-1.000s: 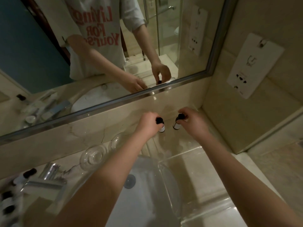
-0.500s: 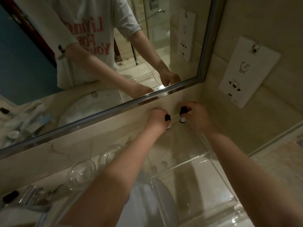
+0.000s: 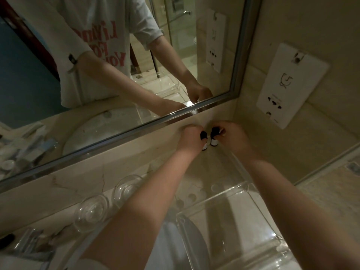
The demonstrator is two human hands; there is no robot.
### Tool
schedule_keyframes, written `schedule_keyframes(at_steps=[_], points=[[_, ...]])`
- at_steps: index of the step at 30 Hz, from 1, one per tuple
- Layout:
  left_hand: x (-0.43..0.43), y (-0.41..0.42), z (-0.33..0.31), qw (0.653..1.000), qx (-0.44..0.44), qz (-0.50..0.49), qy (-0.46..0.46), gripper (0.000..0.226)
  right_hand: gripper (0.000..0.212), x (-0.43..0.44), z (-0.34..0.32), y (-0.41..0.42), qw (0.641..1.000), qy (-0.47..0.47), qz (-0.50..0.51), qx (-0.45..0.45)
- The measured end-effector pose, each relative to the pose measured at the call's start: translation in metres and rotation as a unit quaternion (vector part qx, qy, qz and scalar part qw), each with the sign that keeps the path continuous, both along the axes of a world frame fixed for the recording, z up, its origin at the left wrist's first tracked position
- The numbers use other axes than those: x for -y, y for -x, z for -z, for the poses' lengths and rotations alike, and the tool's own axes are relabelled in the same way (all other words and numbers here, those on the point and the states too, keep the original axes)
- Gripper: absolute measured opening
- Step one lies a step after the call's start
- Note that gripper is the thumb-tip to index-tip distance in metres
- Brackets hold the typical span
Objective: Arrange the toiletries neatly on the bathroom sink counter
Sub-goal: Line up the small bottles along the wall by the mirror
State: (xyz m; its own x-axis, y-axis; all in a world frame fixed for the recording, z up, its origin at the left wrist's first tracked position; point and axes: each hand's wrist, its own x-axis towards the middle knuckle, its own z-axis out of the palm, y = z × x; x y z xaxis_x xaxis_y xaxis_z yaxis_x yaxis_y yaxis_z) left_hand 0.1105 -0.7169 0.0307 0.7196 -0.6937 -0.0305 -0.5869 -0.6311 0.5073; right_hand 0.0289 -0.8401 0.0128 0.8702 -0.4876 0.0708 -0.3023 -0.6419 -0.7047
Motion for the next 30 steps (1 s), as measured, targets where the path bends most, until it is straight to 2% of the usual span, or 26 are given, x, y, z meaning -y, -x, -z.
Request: schedule_keyframes(at_steps=[9,15,20,22,26,30], points=[[0.002,0.0,-0.002,1.0,0.001,0.011,-0.002,0.015,0.03,0.006,-0.003,-0.001,1.0,-0.012,0.003,-0.011],[0.006,0.005,-0.002,1.0,-0.003,0.008,0.011,0.016,0.037,0.012,-0.005,0.002,1.0,0.007,-0.001,-0.008],[0.006,0.007,-0.004,1.0,-0.003,-0.001,0.007,0.013,0.026,0.008,-0.005,0.007,1.0,-0.003,0.003,-0.002],[0.004,0.008,-0.005,1.0,0.004,-0.002,0.001,0.011,0.033,0.004,-0.007,0.012,1.0,0.008,0.01,0.012],[-0.003,0.012,-0.013,0.999,0.023,-0.018,-0.029,0.031,0.046,-0.007,-0.012,0.024,0.998,0.052,0.024,-0.015],[-0.029,0.023,-0.022,0.997,0.029,-0.03,-0.073,0.045,0.051,-0.024,-0.016,0.037,0.993,0.088,0.023,-0.078]])
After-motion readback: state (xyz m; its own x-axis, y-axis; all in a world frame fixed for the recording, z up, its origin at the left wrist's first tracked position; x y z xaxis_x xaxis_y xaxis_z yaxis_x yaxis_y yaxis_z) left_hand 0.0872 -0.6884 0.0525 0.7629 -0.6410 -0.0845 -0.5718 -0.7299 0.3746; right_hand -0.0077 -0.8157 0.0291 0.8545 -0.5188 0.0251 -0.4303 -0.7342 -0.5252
